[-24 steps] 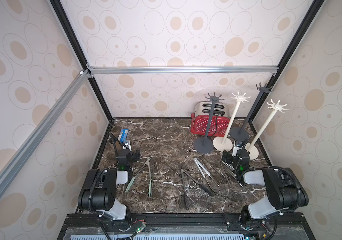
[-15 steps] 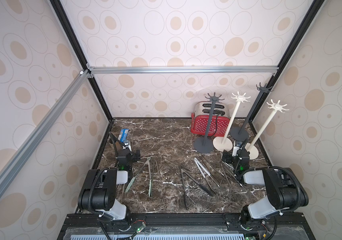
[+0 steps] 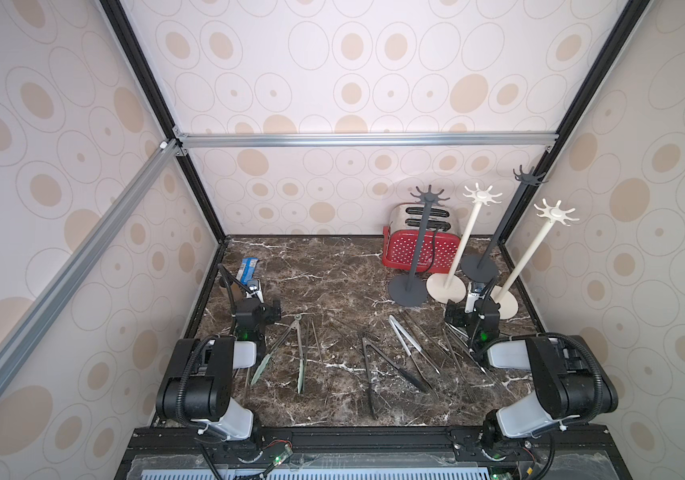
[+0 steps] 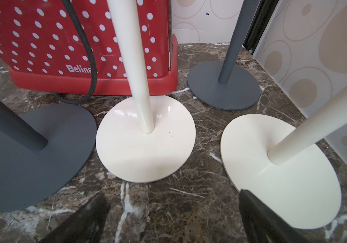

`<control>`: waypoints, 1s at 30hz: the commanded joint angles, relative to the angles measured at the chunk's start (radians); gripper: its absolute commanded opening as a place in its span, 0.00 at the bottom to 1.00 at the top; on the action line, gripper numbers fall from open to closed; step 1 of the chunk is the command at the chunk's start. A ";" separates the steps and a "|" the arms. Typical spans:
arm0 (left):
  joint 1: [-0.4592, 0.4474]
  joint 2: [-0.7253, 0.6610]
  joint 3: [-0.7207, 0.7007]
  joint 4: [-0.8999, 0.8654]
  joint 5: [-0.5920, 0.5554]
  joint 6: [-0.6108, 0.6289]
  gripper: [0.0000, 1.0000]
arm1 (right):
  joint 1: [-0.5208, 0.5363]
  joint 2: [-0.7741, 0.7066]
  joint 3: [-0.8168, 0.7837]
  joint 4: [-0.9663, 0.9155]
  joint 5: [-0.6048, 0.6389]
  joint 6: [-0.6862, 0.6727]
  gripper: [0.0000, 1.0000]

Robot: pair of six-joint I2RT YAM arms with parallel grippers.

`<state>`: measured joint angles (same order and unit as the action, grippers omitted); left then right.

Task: Hang food tongs on kitchen utensil racks
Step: Pick up the rack from the center of the board.

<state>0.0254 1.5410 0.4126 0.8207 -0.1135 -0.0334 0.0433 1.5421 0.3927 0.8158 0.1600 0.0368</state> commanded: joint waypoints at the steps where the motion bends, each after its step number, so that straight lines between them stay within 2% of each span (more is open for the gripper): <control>1: 0.002 -0.002 0.018 0.003 0.004 0.003 0.99 | -0.001 -0.010 0.005 0.016 0.003 -0.008 1.00; 22: 0.002 -0.004 0.016 0.005 0.004 0.001 0.99 | -0.001 -0.009 0.006 0.015 0.003 -0.006 1.00; 24: 0.002 -0.008 0.013 0.011 0.006 0.003 0.99 | -0.001 -0.030 -0.008 0.055 -0.006 -0.019 0.94; 25: 0.001 -0.027 0.018 0.011 0.007 0.008 0.99 | 0.000 -0.081 -0.005 0.004 -0.022 -0.028 0.93; 27: 0.002 -0.158 0.075 -0.205 -0.013 0.000 0.99 | -0.001 -0.238 0.075 -0.332 -0.014 -0.017 0.91; 28: 0.002 -0.217 0.095 -0.270 -0.024 -0.007 0.99 | -0.001 -0.290 0.112 -0.442 0.000 -0.008 0.90; 30: 0.001 -0.366 0.106 -0.337 -0.016 -0.063 0.99 | 0.002 -0.399 0.152 -0.589 -0.016 0.001 0.89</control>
<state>0.0254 1.3437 0.4458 0.6029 -0.1181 -0.0475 0.0437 1.2835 0.4644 0.4904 0.1524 0.0326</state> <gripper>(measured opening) 0.989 0.893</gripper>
